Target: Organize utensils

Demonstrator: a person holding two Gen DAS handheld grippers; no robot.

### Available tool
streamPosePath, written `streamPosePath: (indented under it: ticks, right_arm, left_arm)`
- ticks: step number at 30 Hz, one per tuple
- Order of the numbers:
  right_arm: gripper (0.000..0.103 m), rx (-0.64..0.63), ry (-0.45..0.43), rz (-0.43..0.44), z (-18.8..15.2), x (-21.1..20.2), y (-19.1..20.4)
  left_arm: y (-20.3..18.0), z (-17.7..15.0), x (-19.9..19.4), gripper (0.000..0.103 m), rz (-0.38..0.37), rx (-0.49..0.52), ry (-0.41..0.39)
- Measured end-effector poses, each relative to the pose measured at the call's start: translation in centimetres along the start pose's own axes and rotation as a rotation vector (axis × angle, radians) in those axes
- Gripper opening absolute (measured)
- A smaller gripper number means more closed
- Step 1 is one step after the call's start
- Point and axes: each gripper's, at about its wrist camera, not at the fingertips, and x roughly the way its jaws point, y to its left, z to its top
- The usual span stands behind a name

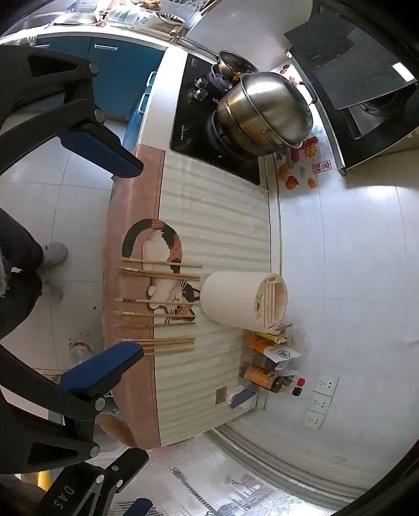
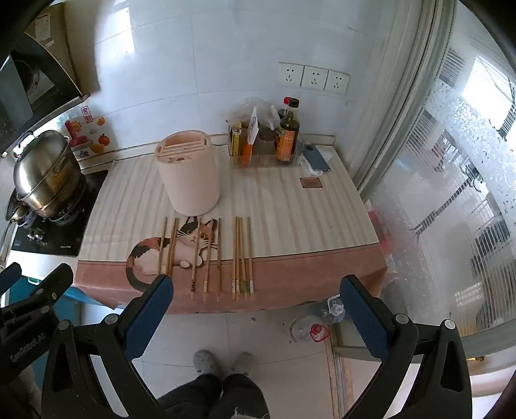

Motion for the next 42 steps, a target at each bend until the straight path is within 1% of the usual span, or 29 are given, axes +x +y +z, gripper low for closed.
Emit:
streamPosePath:
  ticks: [3, 4, 12, 17, 22, 25, 31, 42]
  right_arm:
    - [0.103, -0.009, -0.006, -0.016, 0.0, 0.0, 0.1]
    - [0.103, -0.005, -0.009, -0.012, 0.0, -0.1, 0.0]
    - [0.103, 0.001, -0.008, -0.005, -0.1, -0.2, -0.1]
    - [0.103, 0.001, -0.004, -0.004, -0.2, -0.3, -0.1]
    - [0.103, 0.001, -0.007, -0.003, -0.4, -0.2, 0.2]
    - [0.103, 0.003, -0.012, -0.003, 0.0, -0.7, -0.6]
    - [0.103, 0.001, -0.023, -0.008, -0.6, -2.0, 0.0]
    - [0.103, -0.003, -0.044, -0.002, -0.9, -3.0, 0.3]
  left_arm:
    - [0.1, -0.1, -0.1, 0.103, -0.006, -0.002, 0.000]
    - [0.0, 0.0, 0.0, 0.103, 0.003, 0.003, 0.010]
    - [0.2, -0.2, 0.0, 0.103, -0.005, 0.001, 0.001]
    - [-0.4, 0.3, 0.2, 0.103, 0.000, 0.005, 0.002]
    - [-0.5, 0.2, -0.7, 0.103, -0.004, 0.016, -0.006]
    - [-0.5, 0.1, -1.0, 0.103, -0.006, 0.019, -0.011]
    - [-0.7, 0.3, -1.2, 0.103, -0.004, 0.019, -0.012]
    - [-0.1, -0.1, -2.4, 0.103, -0.008, 0.018, -0.030]
